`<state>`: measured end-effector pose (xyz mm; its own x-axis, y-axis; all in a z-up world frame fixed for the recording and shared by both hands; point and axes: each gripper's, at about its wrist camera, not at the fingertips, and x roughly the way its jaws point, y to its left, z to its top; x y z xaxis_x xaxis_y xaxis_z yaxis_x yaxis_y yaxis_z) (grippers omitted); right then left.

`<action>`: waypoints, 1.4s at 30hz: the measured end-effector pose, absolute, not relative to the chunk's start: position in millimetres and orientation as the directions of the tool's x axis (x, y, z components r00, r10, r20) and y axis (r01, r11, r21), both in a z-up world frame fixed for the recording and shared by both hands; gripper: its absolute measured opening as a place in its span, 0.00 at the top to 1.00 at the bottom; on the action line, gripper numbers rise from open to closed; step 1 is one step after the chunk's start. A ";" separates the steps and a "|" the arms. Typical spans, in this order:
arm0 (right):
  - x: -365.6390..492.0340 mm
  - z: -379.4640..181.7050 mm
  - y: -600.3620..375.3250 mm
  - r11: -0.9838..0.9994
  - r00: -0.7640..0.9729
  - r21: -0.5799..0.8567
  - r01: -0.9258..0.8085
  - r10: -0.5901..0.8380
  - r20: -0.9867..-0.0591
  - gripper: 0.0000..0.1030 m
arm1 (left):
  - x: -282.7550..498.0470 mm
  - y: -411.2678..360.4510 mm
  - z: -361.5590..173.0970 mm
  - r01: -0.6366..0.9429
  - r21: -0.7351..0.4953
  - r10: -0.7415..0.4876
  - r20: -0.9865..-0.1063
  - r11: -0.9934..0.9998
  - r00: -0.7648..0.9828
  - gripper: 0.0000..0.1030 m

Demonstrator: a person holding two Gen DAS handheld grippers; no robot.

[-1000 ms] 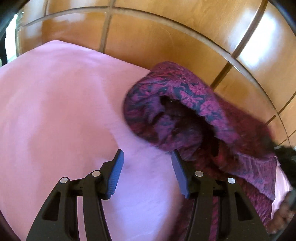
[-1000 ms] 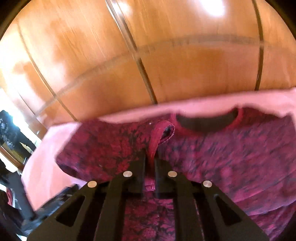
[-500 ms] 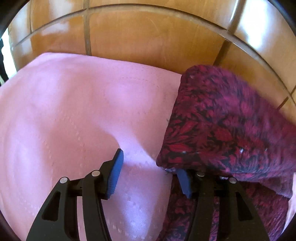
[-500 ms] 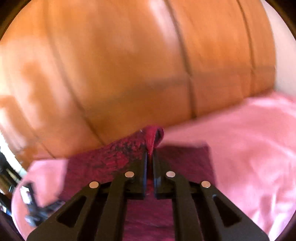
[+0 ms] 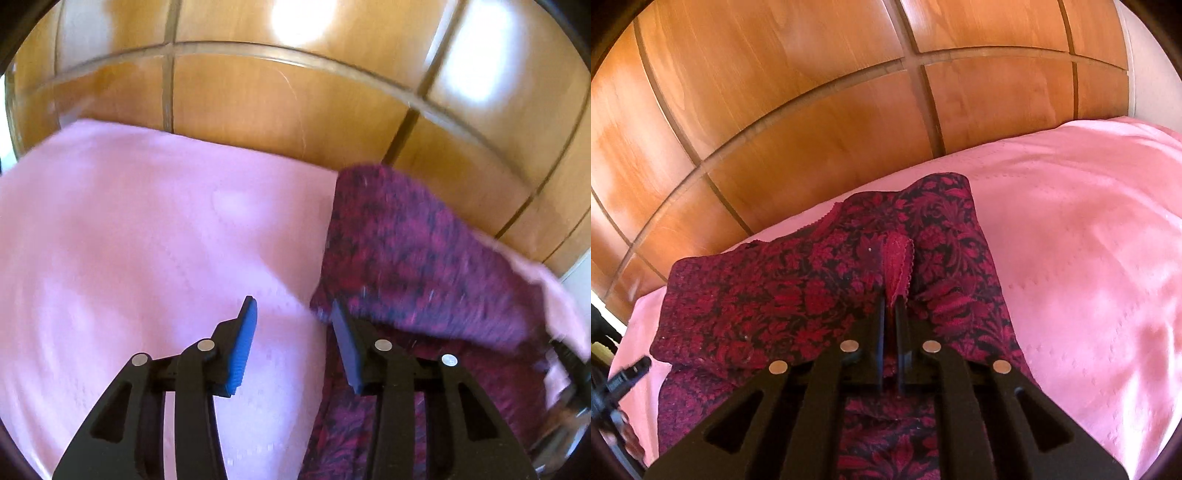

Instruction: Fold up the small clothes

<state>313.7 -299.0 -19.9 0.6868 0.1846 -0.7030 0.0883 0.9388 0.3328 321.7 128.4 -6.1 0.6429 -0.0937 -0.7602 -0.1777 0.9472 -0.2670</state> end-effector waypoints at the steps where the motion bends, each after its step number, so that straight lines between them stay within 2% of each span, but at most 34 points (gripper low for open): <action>1: 309.8 -17.7 -299.5 0.940 0.692 0.331 0.084 0.184 -0.698 0.96 | 330.8 136.9 -2.7 -0.187 -0.309 -0.122 -0.757 0.932 0.642 0.60; 5: 297.0 -0.5 -292.1 0.958 0.727 0.281 0.056 0.154 -0.669 0.96 | 353.0 148.3 10.8 -0.191 -0.393 -0.166 -0.712 0.899 0.683 0.60; 9: 294.1 -10.2 -288.9 0.976 0.699 0.204 0.071 0.097 -0.708 0.96 | 360.0 129.3 15.6 -0.116 -0.349 -0.174 -0.696 0.930 0.696 0.60; 13: 297.4 -16.2 -293.6 0.977 0.688 0.194 0.092 0.079 -0.721 0.95 | 383.0 121.8 5.1 -0.097 -0.310 -0.175 -0.737 0.946 0.653 0.60; 15: 297.9 -9.9 -292.1 0.978 0.692 0.190 0.091 0.075 -0.718 0.94 | 393.0 129.7 1.1 -0.113 -0.347 -0.200 -0.744 0.931 0.638 0.58; 16: 297.7 -7.0 -290.9 0.981 0.692 0.177 0.086 0.069 -0.719 0.94 | 401.5 135.8 -1.7 -0.117 -0.389 -0.235 -0.741 0.914 0.629 0.53; 17: 297.4 -5.0 -289.5 0.984 0.691 0.160 0.081 0.060 -0.720 0.94 | 407.3 138.7 -4.8 -0.116 -0.427 -0.270 -0.736 0.897 0.621 0.52; 19: 297.1 0.0 -288.9 0.986 0.692 0.140 0.090 0.039 -0.720 0.88 | 421.3 144.8 -11.4 -0.125 -0.471 -0.312 -0.737 0.873 0.599 0.52; 20: 295.4 4.5 -290.6 0.986 0.700 0.130 0.104 0.021 -0.714 0.79 | 429.2 145.2 -14.3 -0.112 -0.497 -0.348 -0.735 0.861 0.581 0.52; 22: 289.2 17.8 -294.9 0.984 0.729 0.111 0.137 -0.024 -0.684 0.76 | 446.7 145.0 -21.6 -0.117 -0.529 -0.389 -0.739 0.841 0.550 0.52; 24: 283.9 33.0 -294.2 0.982 0.758 0.143 0.120 0.002 -0.652 0.67 | 457.5 141.8 -26.8 -0.101 -0.558 -0.434 -0.735 0.824 0.522 0.52; 27: 284.9 42.5 -278.8 0.981 0.769 0.186 0.057 0.076 -0.635 0.63 | 476.6 139.3 -34.7 -0.107 -0.614 -0.494 -0.715 0.782 0.494 0.52; 30: 296.0 38.4 -251.4 0.981 0.750 0.191 -0.017 0.139 -0.646 0.59 | 479.6 131.1 -32.8 -0.098 -0.612 -0.495 -0.714 0.785 0.496 0.69; 32: 307.9 27.0 -233.9 0.987 0.725 0.152 -0.042 0.135 -0.675 0.59 | 471.8 116.4 -26.8 -0.071 -0.508 -0.398 -0.748 0.859 0.532 0.76; 33: 316.1 15.7 -225.9 0.995 0.698 0.090 -0.035 0.089 -0.710 0.59 | 466.7 105.4 -27.4 -0.064 -0.407 -0.310 -0.781 0.911 0.542 0.79; 35: 326.5 -9.3 -221.9 1.000 0.644 0.021 -0.016 0.027 -0.764 0.60 | 458.7 91.6 -37.0 -0.060 -0.293 -0.214 -0.811 0.954 0.545 0.79; 39: 324.2 -23.3 -223.4 0.999 0.677 0.025 -0.033 0.041 -0.735 0.60 | 450.0 78.0 -31.0 -0.082 -0.193 -0.106 -0.792 0.978 0.601 0.77; 40: 324.1 -22.5 -221.1 0.999 0.679 0.018 -0.032 0.035 -0.734 0.59 | 443.9 75.3 -20.9 -0.114 -0.151 -0.044 -0.770 0.982 0.636 0.77; 42: 323.0 -23.2 -219.6 0.999 0.684 0.019 -0.031 0.035 -0.729 0.59 | 429.5 71.0 -8.1 -0.098 -0.121 -0.023 -0.734 0.988 0.678 0.77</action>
